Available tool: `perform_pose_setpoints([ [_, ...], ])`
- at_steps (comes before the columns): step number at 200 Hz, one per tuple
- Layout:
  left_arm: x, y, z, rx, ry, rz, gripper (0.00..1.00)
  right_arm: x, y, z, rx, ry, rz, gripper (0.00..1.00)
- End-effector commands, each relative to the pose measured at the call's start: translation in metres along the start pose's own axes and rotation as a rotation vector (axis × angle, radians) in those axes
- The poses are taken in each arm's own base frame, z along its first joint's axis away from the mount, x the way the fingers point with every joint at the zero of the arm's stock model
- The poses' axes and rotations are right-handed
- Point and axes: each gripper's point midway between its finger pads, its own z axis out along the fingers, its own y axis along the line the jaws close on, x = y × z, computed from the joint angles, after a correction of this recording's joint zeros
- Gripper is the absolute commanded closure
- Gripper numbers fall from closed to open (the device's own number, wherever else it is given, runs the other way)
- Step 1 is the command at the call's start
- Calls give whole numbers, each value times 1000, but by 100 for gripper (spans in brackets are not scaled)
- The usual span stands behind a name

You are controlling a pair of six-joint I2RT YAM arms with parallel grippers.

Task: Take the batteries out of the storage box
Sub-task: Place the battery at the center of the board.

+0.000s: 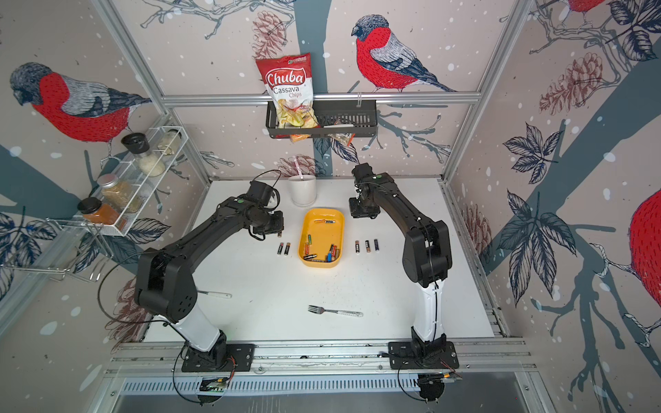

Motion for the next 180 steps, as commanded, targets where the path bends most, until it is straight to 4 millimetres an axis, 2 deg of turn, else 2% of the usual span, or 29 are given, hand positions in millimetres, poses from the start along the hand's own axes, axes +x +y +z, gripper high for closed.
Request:
perform_pose_setpoints([
  [1, 5, 14, 0, -11, 4, 32, 89, 2, 2, -1, 14, 14, 9, 61],
  [42, 18, 40, 19, -83, 37, 95, 89, -2, 9, 0, 21, 19, 5, 61],
  [103, 37, 62, 56, -105, 102, 136, 89, -1, 13, 5, 37, 44, 7, 61],
  [139, 40, 67, 70, -102, 126, 143, 89, -2, 14, 6, 45, 52, 9, 61],
  [180, 36, 67, 77, -93, 126, 137, 90, -5, 15, 8, 48, 57, 10, 61],
])
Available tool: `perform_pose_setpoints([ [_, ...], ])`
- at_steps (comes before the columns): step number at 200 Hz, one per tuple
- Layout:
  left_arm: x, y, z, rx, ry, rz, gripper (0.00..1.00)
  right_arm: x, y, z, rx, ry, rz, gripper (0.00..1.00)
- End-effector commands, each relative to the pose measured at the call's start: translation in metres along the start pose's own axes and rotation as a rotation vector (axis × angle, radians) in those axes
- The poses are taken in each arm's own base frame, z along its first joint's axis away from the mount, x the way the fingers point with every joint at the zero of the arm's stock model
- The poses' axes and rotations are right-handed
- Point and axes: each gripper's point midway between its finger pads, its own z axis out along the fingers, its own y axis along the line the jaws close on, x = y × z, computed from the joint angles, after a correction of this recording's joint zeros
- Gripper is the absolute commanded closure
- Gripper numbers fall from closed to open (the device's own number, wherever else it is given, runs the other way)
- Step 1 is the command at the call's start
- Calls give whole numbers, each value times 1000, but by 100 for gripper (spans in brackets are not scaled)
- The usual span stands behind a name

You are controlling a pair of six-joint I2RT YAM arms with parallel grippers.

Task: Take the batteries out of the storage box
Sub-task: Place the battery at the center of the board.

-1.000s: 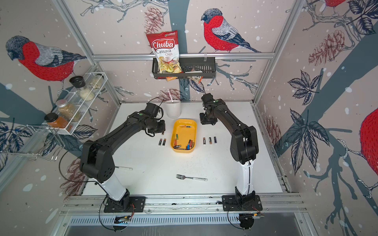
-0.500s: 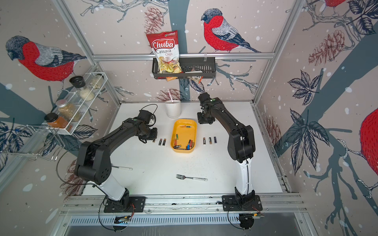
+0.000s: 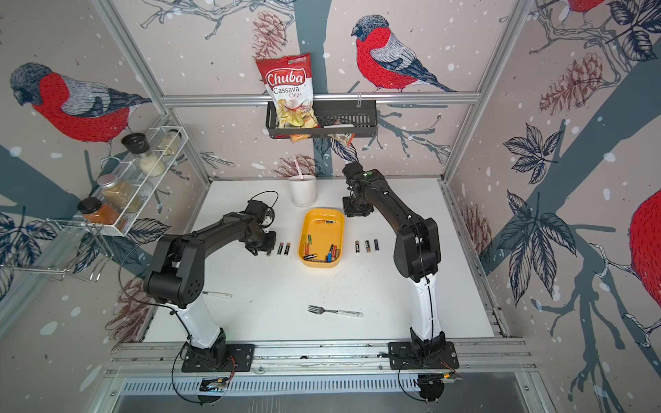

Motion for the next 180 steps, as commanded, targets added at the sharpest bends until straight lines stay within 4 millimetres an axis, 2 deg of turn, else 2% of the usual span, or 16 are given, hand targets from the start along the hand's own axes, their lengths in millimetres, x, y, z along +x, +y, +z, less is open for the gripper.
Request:
perform_pose_setpoints([
  [1, -9, -1, 1, 11, -23, 11, 90, 2, -2, 1, 18, 18, 8, 61],
  [120, -15, -5, 9, 38, -21, -4, 88, 3, -3, 3, 23, 29, -1, 61],
  [180, -9, -4, 13, 37, -7, -10, 87, 2, -3, 1, 24, 23, -1, 60],
])
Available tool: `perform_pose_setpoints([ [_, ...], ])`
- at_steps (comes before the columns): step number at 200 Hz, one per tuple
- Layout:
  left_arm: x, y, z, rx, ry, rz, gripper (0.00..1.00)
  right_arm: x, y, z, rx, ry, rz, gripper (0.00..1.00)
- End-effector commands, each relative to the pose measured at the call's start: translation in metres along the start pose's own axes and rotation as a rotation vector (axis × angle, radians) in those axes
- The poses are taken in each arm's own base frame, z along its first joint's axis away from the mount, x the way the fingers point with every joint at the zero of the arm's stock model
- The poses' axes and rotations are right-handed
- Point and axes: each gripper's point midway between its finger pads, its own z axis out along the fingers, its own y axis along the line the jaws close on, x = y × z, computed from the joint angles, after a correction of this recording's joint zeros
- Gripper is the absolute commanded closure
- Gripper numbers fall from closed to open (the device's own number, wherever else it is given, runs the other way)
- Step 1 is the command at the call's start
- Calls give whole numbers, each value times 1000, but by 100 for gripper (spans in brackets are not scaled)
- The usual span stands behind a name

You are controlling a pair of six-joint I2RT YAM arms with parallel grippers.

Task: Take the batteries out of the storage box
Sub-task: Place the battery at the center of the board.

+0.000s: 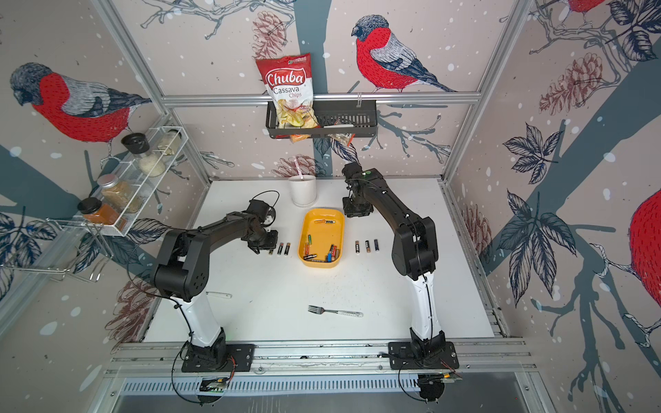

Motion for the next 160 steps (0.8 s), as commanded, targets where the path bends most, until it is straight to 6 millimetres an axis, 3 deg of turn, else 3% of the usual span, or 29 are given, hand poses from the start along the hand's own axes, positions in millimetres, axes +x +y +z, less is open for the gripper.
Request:
perform_pose_setpoints([
  [1, -1, -2, 0, 11, -6, -4, 87, 0, -2, -3, 13, 0, -2, 60],
  [160, -1, -1, 0, 8, -2, -16, 76, 2, -1, -2, 14, 2, -3, 60],
])
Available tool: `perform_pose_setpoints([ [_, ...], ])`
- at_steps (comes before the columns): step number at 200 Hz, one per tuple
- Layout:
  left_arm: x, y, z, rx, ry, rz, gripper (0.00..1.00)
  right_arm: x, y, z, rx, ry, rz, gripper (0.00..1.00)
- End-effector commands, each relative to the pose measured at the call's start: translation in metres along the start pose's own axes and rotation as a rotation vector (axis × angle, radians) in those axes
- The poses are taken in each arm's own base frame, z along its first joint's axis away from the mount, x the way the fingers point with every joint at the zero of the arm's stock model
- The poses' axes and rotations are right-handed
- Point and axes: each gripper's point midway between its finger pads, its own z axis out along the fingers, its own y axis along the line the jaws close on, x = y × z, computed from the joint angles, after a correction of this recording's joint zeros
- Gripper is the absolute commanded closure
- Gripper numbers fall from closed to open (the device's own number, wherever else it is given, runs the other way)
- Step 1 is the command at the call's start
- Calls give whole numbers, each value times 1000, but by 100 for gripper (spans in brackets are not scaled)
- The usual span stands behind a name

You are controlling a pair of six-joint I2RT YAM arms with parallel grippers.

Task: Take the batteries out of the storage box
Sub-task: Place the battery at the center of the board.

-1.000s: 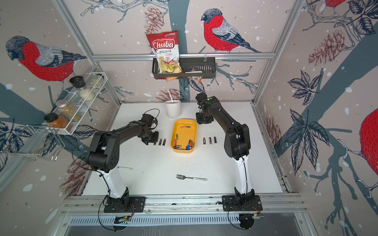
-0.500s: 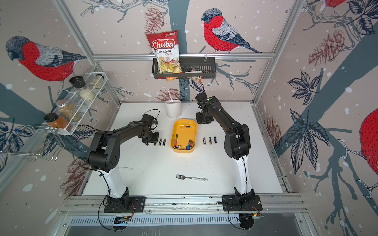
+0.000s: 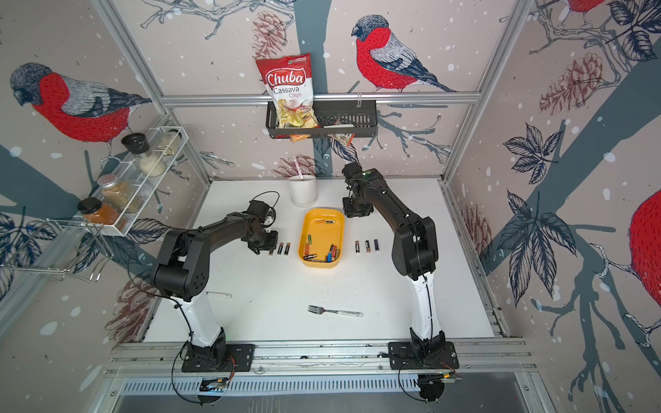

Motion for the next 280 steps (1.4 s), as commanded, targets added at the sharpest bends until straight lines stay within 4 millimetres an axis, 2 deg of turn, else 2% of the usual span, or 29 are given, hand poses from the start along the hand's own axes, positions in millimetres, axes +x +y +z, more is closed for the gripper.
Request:
perform_pose_setpoints([
  [1, -1, -1, -2, 8, -3, -9, 76, 1, -1, -3, 13, -1, -1, 60],
  [131, -4, -1, -8, 4, -11, -11, 73, -1, 2, -6, 6, -13, 0, 60],
  [183, -12, -3, -20, 1, -38, -12, 73, -6, 13, -16, -13, -35, -10, 60],
  [203, -15, -4, -25, 0, -49, -14, 73, -9, 25, -20, -28, -48, -21, 60],
  [226, -17, -5, -31, 3, -60, -17, 73, -10, 51, -23, -63, -59, -49, 59],
  [280, -17, -8, -37, 18, -64, -31, 73, 8, 116, 7, -145, -21, -119, 59],
])
